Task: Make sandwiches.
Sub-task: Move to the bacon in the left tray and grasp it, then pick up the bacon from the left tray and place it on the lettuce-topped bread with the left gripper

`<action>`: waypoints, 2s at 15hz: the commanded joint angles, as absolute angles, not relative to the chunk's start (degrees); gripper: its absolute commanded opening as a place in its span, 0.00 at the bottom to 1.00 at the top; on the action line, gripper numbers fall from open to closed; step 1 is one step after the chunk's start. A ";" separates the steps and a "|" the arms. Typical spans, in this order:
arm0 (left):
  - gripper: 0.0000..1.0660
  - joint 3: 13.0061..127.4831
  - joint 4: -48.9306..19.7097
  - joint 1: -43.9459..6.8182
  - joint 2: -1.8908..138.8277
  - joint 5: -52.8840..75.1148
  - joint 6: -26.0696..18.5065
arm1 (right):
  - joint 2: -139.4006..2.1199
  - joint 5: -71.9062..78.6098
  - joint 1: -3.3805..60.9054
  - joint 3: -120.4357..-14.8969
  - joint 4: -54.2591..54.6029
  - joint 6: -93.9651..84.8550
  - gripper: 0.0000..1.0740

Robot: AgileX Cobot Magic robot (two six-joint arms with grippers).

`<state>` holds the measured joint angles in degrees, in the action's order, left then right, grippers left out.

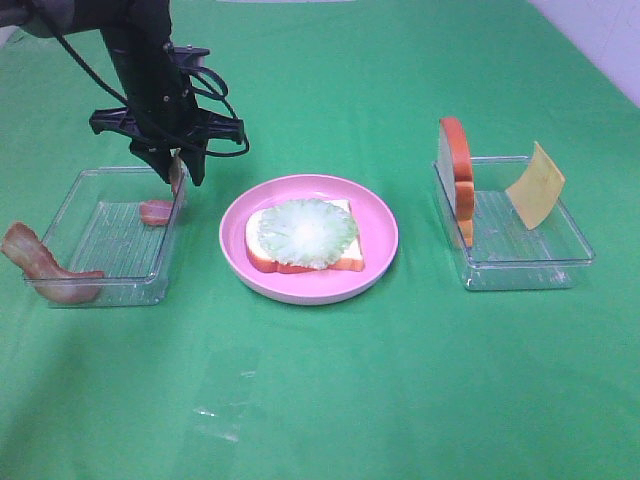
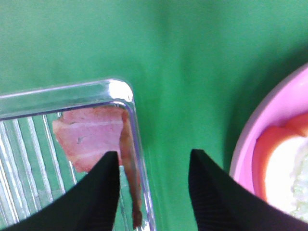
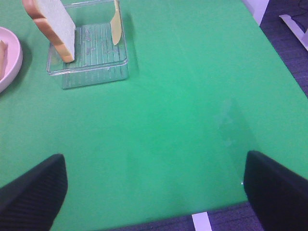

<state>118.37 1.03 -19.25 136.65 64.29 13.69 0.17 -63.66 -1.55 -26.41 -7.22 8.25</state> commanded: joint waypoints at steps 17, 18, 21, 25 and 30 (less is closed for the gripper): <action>0.00 126.74 -16.04 -20.74 128.06 68.98 8.02 | 1.49 -63.83 -1.55 -26.13 -7.22 8.19 0.89; 0.00 126.74 -17.82 -22.06 128.06 68.58 7.91 | 1.49 -63.83 -1.55 -26.13 -7.22 8.19 0.89; 0.00 126.74 -20.40 -27.27 128.06 65.66 5.67 | 1.49 -63.83 -1.55 -26.13 -7.22 8.19 0.89; 0.00 126.74 -24.29 -31.51 129.20 62.22 5.21 | 1.49 -63.83 -1.55 -26.13 -7.22 8.19 0.89; 0.00 126.74 -28.48 -33.92 135.85 59.42 2.01 | 1.49 -63.83 -1.55 -26.13 -7.22 8.19 0.89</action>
